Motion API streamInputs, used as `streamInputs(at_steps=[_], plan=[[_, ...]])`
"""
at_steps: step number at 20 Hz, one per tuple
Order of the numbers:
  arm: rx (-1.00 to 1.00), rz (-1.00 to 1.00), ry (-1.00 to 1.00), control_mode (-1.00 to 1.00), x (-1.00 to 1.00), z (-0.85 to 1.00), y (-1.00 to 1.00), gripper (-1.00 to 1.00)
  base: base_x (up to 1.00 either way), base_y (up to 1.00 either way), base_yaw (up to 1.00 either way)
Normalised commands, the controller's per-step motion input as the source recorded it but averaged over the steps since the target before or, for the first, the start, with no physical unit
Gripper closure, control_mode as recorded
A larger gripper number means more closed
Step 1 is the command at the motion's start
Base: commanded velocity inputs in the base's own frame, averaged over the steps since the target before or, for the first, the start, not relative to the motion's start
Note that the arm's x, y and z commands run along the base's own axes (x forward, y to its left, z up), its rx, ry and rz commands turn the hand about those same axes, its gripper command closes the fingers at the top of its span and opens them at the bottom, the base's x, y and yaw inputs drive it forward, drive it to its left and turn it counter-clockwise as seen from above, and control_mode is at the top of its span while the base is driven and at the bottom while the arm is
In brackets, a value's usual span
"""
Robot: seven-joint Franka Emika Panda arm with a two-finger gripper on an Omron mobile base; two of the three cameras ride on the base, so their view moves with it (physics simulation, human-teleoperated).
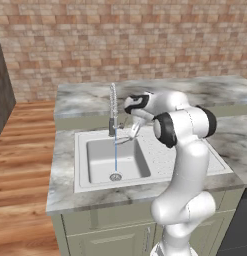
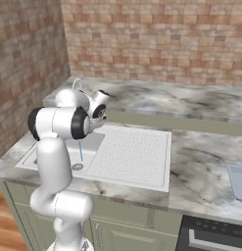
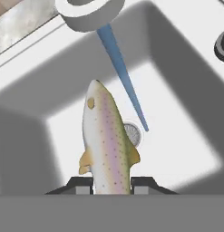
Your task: Take the fish out of the fridge, briefly rinse it in the sink, and place it on the tray next to the sink.
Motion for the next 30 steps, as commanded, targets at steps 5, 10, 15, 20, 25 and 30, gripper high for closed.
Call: streamInputs(at_steps=[5,10,15,20,25,30], plan=[[0.02,0.0,0.0,-1.0,-0.79,0.0,0.0,1.0,0.0,0.0,0.0],[0.01,-0.07,0.0,-1.0,-0.68,0.32,0.0,1.0,0.0,0.0,0.0],[0.03,-0.26,0.0,-1.0,-0.78,0.99,0.0,1.0,0.0,0.0,0.0],[0.03,-0.33,0.09,-1.0,-0.93,1.0,-0.05,1.0,0.0,0.0,0.0],[0.0,-0.38,0.24,-1.0,-0.94,0.93,-0.1,1.0,0.0,0.0,0.0],[0.0,-0.41,0.35,-1.0,-0.81,0.62,-0.02,1.0,0.0,0.0,0.0]])
